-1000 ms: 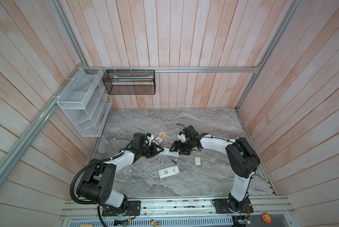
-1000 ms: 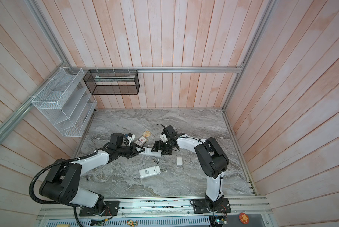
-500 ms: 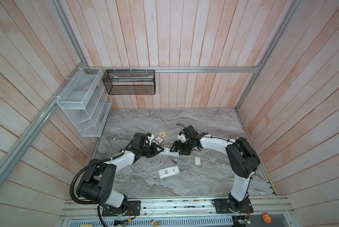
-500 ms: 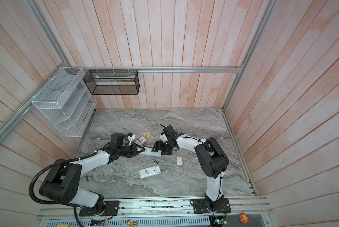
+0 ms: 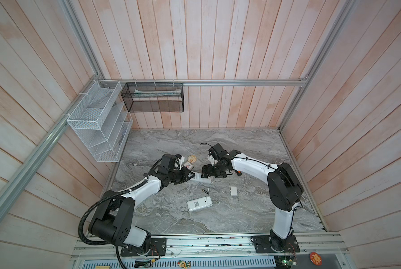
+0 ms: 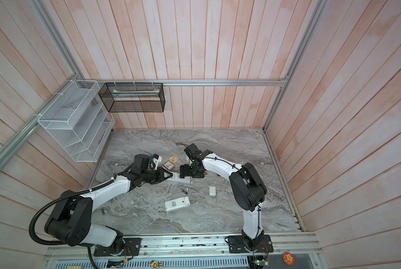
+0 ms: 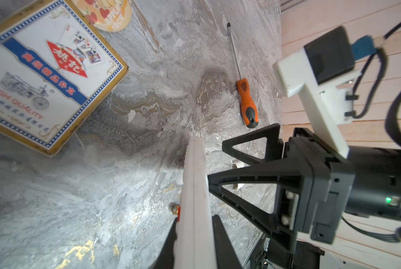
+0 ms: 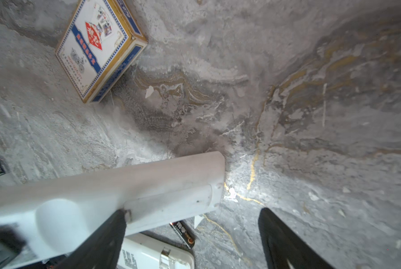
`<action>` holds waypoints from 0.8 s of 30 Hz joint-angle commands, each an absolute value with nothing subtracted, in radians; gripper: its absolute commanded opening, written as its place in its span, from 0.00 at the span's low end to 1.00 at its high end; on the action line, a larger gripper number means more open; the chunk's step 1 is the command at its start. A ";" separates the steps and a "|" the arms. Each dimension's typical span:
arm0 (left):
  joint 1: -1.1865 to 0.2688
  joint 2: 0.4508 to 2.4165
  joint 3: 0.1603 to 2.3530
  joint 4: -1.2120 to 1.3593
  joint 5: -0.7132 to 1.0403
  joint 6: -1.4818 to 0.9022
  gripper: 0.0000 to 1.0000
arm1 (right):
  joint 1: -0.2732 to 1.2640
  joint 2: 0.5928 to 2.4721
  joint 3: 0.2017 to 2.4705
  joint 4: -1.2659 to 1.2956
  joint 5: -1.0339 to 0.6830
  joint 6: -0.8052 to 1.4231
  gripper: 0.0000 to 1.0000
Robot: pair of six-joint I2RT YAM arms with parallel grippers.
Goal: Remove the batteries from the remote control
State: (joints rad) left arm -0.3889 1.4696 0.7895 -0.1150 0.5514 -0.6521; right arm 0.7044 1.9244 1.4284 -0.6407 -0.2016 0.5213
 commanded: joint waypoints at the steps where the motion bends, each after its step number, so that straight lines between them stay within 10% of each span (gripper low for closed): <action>1: -0.421 1.454 0.833 -0.247 0.414 -0.553 0.06 | 0.716 1.981 1.434 -0.805 0.010 0.471 0.90; 24: -0.532 1.486 0.995 -0.443 0.194 -0.425 0.06 | 0.689 1.689 1.365 -0.889 -0.010 0.500 0.92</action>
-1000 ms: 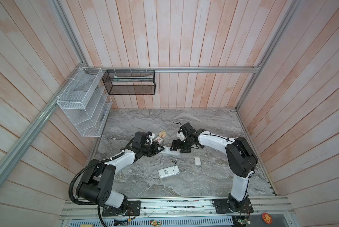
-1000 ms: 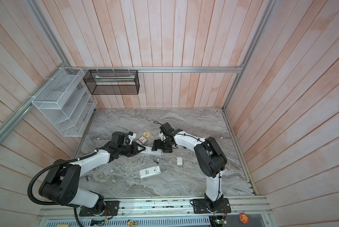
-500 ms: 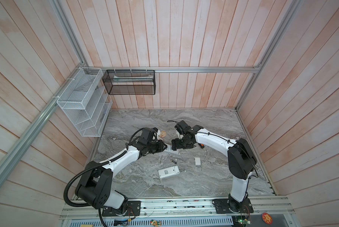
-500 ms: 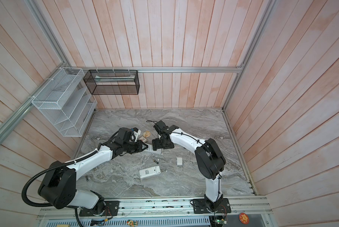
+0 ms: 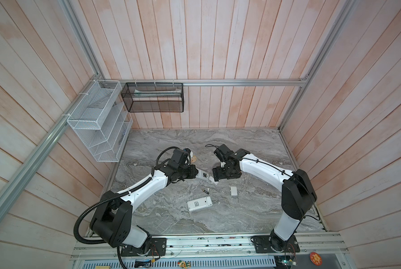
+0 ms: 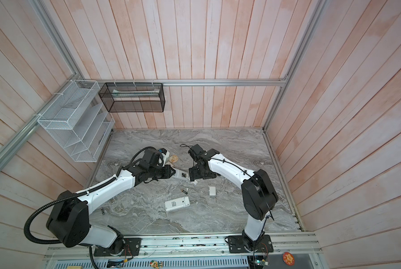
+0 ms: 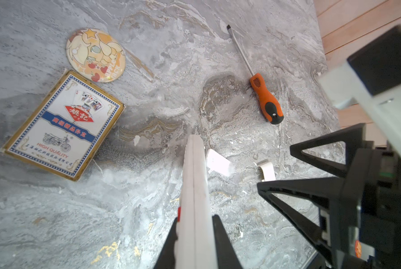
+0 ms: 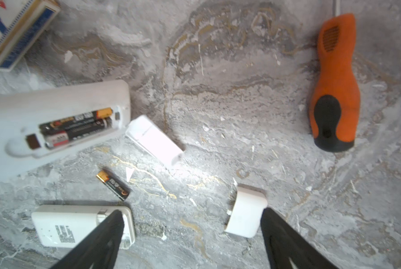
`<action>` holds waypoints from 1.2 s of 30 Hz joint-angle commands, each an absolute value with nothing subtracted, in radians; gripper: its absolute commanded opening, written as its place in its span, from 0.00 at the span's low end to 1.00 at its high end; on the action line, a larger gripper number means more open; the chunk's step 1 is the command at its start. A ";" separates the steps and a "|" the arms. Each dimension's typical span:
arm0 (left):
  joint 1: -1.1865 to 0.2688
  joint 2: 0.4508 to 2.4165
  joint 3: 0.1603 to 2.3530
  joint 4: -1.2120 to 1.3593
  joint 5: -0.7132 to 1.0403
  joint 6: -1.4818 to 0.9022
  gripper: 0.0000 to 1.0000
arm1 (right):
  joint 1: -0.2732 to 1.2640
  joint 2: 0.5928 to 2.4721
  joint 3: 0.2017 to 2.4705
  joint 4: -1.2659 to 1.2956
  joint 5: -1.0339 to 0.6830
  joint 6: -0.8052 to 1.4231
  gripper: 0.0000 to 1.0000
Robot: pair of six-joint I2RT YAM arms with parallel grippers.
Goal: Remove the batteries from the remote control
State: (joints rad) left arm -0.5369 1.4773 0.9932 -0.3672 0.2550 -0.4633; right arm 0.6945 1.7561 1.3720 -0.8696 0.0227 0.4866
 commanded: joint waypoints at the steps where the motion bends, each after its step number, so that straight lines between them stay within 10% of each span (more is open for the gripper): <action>1: -0.532 1.486 0.994 -0.442 0.196 -0.425 0.07 | 0.687 1.668 1.362 -0.876 -0.022 0.510 0.92; 15: -0.365 1.492 0.830 -0.203 0.601 -0.503 0.09 | 0.360 1.473 1.158 -0.562 -0.448 0.535 0.92; 36: -0.285 1.667 0.713 0.014 0.823 -0.679 0.21 | 0.305 1.675 1.386 -0.813 -0.231 0.276 0.91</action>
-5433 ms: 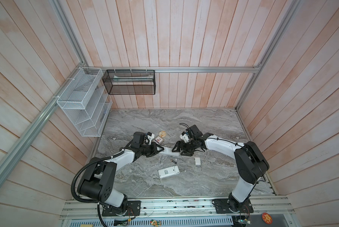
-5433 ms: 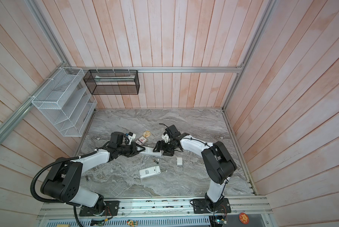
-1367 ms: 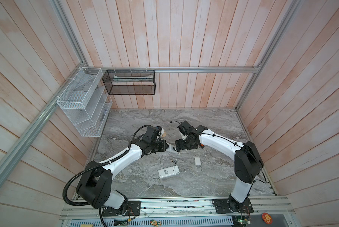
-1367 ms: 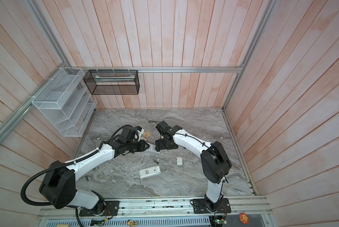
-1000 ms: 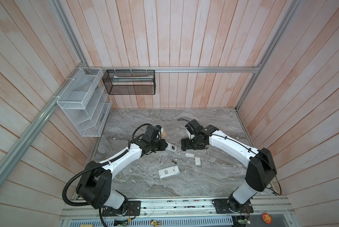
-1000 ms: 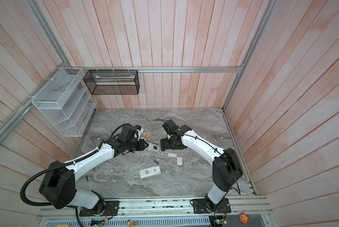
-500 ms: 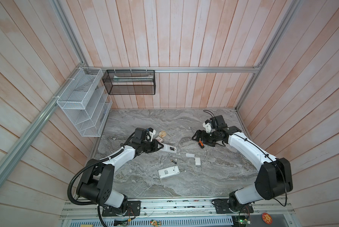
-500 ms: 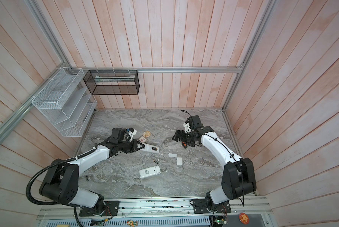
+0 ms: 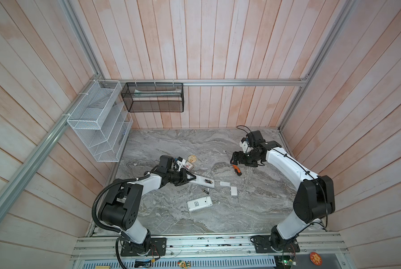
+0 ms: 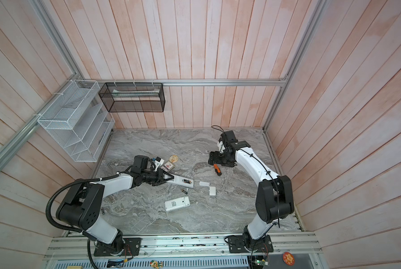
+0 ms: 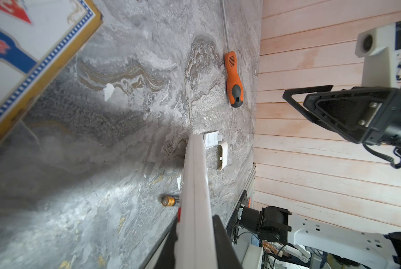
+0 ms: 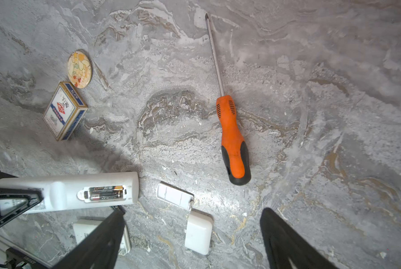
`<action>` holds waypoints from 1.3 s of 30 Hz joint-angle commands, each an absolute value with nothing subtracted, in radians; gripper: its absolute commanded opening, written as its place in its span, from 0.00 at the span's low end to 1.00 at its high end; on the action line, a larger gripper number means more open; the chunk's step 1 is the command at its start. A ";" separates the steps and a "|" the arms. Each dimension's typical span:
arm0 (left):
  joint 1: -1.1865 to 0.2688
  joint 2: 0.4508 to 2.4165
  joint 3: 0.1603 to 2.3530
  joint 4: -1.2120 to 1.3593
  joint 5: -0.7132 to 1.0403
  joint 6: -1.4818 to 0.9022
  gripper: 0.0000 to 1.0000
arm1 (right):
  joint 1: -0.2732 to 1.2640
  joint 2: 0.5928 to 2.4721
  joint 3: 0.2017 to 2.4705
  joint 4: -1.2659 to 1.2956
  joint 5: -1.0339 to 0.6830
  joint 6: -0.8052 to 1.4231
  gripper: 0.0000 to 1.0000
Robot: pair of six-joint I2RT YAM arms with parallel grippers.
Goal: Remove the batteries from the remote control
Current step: 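Lower the remote onto the table with left while right moves to screwdriver, then grasp the orange-handled screwdriver by its handle with the right gripper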
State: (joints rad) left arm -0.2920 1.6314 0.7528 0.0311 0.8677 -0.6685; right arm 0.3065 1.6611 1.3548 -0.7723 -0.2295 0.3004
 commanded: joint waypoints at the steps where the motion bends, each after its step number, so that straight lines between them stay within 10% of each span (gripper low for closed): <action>1: -0.282 1.670 0.707 0.027 0.823 -0.689 0.23 | 0.305 1.674 1.383 -0.808 -0.245 0.280 0.91; 19: -0.233 1.671 0.637 0.093 0.761 -0.727 0.61 | 0.305 1.748 1.385 -0.828 -0.232 0.261 0.91; 26: -0.188 1.606 0.632 0.014 0.738 -0.680 1.00 | 0.301 1.825 1.399 -0.842 -0.142 0.220 0.90; 39: -0.145 1.345 0.567 -0.144 0.680 -0.672 1.00 | 0.305 1.960 1.432 -0.805 -0.064 0.166 0.66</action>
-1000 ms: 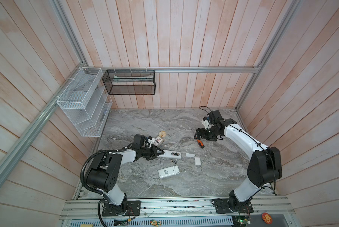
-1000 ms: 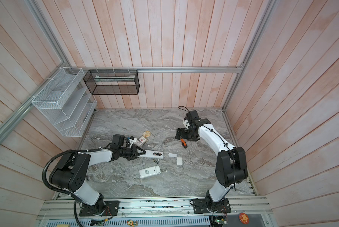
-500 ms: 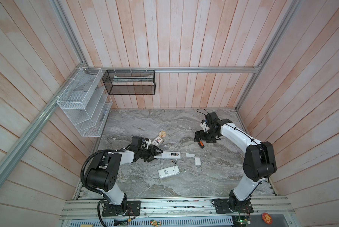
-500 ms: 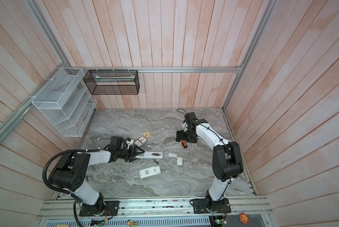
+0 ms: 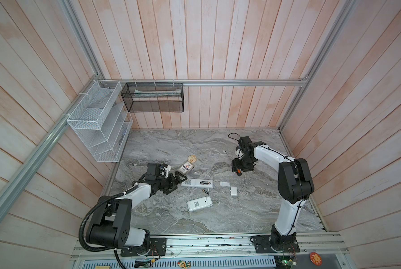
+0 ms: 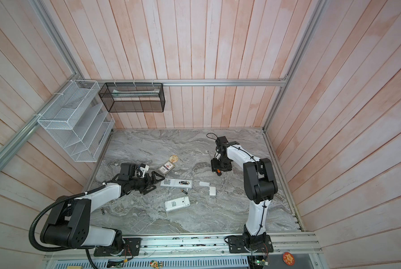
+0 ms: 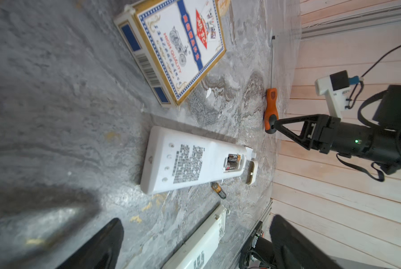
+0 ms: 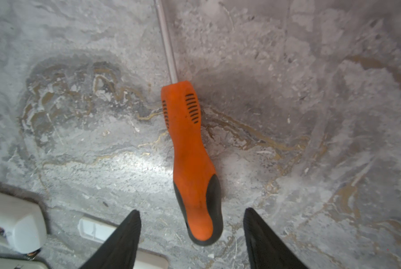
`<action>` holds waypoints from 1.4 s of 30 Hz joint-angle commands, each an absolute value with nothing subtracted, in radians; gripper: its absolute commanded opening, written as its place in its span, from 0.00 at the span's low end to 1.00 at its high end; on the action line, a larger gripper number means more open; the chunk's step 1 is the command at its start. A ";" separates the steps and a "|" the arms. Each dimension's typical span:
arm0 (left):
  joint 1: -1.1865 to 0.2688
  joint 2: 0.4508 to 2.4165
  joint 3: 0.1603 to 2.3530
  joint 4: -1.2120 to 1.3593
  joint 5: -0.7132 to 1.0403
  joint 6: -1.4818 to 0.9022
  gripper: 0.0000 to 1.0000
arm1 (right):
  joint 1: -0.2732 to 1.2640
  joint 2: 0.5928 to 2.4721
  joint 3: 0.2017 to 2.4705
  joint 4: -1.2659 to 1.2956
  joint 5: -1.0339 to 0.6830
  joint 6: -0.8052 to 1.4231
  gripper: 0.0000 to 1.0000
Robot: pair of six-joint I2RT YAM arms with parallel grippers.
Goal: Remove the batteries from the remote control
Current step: 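Grasp the orange-handled screwdriver by its handle with the right gripper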
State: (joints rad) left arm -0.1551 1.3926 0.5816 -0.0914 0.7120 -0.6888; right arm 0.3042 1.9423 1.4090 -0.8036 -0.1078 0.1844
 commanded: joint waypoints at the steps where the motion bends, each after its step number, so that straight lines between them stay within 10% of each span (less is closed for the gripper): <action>1: -0.144 1.327 0.567 -0.153 0.677 -0.677 1.00 | 0.305 1.962 1.428 -0.802 -0.060 0.163 0.64; 27: -0.135 1.289 0.696 -0.067 0.839 -0.753 1.00 | 0.364 1.831 1.321 -0.655 -0.111 0.115 0.10; 42: -0.135 1.313 0.777 0.193 1.045 -0.856 1.00 | 0.616 1.581 1.388 -0.669 -0.382 0.037 0.06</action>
State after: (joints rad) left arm -0.1383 1.3167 0.7643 0.0631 0.9756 -0.7952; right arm 0.5804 1.6035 1.3521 -0.6540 -0.2504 0.0479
